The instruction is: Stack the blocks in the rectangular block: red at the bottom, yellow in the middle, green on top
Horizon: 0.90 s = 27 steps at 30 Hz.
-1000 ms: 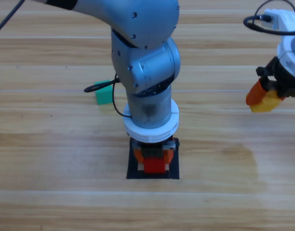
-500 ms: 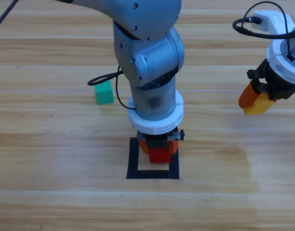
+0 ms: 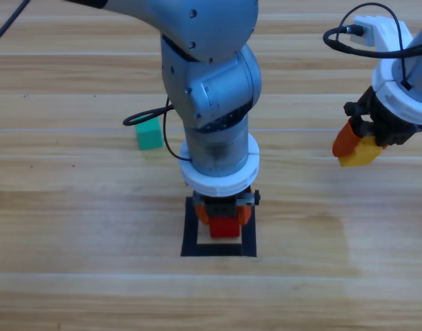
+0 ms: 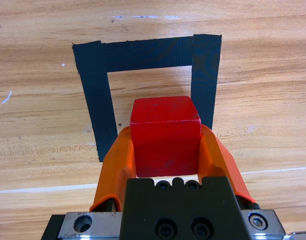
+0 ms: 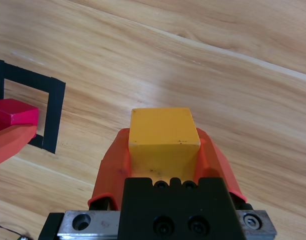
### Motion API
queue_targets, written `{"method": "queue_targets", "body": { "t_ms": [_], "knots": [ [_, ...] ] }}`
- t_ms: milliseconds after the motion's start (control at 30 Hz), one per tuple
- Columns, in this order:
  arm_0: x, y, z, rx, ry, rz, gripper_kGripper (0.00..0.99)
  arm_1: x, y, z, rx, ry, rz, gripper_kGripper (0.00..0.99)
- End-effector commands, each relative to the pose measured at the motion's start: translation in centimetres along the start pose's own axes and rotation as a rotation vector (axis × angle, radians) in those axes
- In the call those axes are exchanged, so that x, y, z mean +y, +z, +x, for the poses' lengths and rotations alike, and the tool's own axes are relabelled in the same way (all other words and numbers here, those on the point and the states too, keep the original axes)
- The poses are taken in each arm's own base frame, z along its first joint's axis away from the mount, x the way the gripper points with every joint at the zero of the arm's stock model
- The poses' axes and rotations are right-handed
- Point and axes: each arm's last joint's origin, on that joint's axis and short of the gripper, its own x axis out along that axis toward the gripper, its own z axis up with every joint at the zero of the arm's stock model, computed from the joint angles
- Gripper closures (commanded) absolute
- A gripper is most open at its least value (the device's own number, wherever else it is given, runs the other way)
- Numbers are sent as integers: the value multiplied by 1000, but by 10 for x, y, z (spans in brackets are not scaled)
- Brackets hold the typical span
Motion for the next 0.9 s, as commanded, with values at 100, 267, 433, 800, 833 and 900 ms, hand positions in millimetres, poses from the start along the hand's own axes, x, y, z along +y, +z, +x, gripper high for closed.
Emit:
{"method": "queue_targets", "body": {
  "t_ms": [100, 267, 433, 800, 833, 900],
  "knots": [
    [-3, -7, 14, 17, 25, 33, 990, 7, -4, 20, 58, -21, -8, 956],
    [-3, -8, 20, 27, 37, 34, 990, 7, -4, 18, 52, -19, -5, 956],
    [-4, -8, 23, 31, 42, 37, 990, 7, -5, 17, 52, -20, -5, 958],
    [-4, -8, 27, 36, 49, 39, 990, 7, -6, 15, 49, -18, -6, 956],
    [-4, -8, 28, 37, 50, 41, 990, 7, -6, 15, 49, -18, -6, 956],
    [-4, -8, 27, 36, 49, 42, 990, 7, -6, 15, 50, -16, -6, 958]
  ]
}}
